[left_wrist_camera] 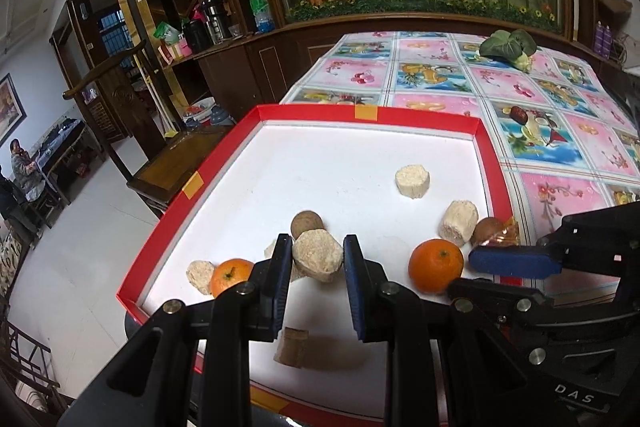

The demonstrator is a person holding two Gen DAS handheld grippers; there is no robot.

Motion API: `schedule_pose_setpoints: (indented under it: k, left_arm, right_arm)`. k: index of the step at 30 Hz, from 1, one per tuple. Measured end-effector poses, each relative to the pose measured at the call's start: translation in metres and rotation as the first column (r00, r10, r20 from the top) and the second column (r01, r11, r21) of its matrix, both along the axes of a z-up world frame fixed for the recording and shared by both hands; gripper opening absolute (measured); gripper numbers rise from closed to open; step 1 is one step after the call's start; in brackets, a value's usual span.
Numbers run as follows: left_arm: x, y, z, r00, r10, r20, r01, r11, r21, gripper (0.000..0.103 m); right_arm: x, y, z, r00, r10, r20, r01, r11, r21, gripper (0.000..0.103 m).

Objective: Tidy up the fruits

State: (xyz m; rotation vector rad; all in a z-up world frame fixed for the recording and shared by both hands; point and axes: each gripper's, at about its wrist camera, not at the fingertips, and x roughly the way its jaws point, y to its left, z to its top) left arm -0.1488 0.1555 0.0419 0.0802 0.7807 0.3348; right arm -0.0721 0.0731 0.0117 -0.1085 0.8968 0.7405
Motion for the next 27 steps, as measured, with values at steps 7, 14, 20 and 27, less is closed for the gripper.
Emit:
schedule_pose_setpoints:
  k: [7, 14, 20, 27]
  left_arm:
    - [-0.001, 0.006, -0.004, 0.999, 0.029, -0.02, -0.029, 0.999, -0.022, 0.025]
    - [-0.009, 0.015, 0.007, 0.998, 0.062, 0.028, -0.061, 0.996, -0.059, 0.054]
    - [-0.03, 0.027, 0.029, 0.987, 0.105, 0.126, -0.097, 0.993, -0.069, 0.077]
    - [-0.06, 0.023, 0.039, 0.977, 0.102, 0.185, -0.1, 0.995, -0.021, 0.083]
  right_arm:
    - [-0.007, 0.001, 0.009, 0.999, 0.039, 0.01, -0.039, 0.999, 0.006, 0.024]
    - [-0.005, -0.027, 0.035, 0.991, -0.067, 0.112, 0.052, 0.99, 0.131, 0.053]
    - [0.02, -0.07, 0.041, 0.957, -0.269, 0.105, 0.243, 0.946, 0.214, 0.055]
    - [0.02, -0.078, 0.046, 0.916, -0.361, 0.173, 0.331, 0.926, 0.18, 0.071]
